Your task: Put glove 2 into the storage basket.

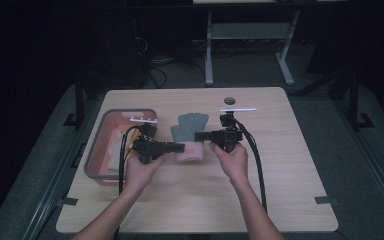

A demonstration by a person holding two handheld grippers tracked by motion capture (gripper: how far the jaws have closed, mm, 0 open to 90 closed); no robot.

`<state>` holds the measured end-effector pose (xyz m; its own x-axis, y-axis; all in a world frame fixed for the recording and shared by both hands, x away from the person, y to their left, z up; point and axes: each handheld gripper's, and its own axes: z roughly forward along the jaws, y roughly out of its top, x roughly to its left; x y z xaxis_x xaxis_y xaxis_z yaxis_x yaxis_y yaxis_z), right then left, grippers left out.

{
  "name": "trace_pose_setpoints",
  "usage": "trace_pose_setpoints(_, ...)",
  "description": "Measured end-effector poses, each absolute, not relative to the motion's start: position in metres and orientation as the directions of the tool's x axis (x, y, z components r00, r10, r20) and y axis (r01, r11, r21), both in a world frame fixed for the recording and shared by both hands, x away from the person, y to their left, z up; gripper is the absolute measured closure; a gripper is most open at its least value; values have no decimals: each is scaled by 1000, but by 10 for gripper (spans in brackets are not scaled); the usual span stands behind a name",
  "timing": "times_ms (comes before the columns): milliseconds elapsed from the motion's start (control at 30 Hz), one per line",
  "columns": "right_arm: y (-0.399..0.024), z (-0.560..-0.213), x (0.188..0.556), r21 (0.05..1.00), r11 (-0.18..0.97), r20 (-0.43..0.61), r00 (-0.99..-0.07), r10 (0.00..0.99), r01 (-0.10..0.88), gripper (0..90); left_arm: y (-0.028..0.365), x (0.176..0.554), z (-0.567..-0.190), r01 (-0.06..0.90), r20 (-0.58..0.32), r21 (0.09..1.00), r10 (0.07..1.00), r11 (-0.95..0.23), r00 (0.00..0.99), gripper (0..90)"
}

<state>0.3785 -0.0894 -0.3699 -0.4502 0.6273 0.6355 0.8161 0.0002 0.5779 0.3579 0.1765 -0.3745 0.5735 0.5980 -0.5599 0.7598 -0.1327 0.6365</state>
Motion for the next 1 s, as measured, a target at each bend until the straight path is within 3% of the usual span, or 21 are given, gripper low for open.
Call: trace_pose_setpoints(1000,-30,-356,392,597,34,645,-504,574,802,764,237,352,-358,756,-555,650,632,-77,541,643)
